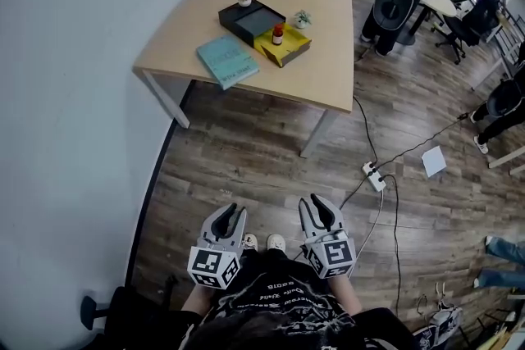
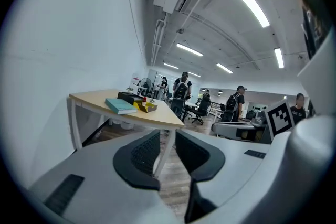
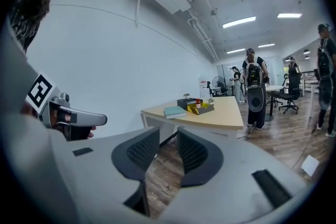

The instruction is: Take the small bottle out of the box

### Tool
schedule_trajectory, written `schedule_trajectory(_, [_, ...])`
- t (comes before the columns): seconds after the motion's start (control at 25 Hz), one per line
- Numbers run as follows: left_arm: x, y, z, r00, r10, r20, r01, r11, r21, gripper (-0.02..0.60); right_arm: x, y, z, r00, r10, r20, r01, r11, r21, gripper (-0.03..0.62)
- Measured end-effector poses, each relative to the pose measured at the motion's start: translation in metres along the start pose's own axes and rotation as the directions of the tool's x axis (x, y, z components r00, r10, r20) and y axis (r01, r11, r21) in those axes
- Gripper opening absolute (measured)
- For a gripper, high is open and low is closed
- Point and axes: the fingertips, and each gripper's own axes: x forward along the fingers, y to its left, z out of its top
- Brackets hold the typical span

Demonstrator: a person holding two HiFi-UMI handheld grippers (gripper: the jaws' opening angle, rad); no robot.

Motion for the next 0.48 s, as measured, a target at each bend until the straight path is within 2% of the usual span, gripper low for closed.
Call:
schedule_trajectory(0.08, [0.001,0.0,-0.001,1.0,-0.024,-0.008,0.024,0.999,-0.024,0.193,0.002,0.004,0.0,1.0,0.012,-0.002,-0.012,1.0,-0.004,0.126])
schedule_trajectory(0.12, [0.001,0.001,0.0,0.999,-0.029,-0.013,0.029,0.999,-0.028,0.226,0.003,0.007,0.0,1.0,0.022,-0.004,-0.022,1.0,-0.005,0.198])
schedule_trajectory(0.16, [0.001,0.004,0.001,0.999,-0.03,-0.017,0.029,0.999,-0.03,0.24,0.006,0.009,0.0,1.0,0.03,-0.008,-0.03,1.0,-0.006,0.229])
schedule_trajectory(0.28, [0.002,0.011,0.003,0.999,-0.036,-0.021,0.035,0.999,-0.038,0.279,0.013,0.016,0.0,0.999,0.041,-0.019,-0.041,0.999,-0.009,0.23])
schedule_trajectory(0.48, [0.003,0.016,0.009,0.993,-0.108,-0.038,0.108,0.994,-0.023,0.279,0.023,0.031,0.0,0.998,0.051,-0.03,-0.052,0.999,-0.015,0.23])
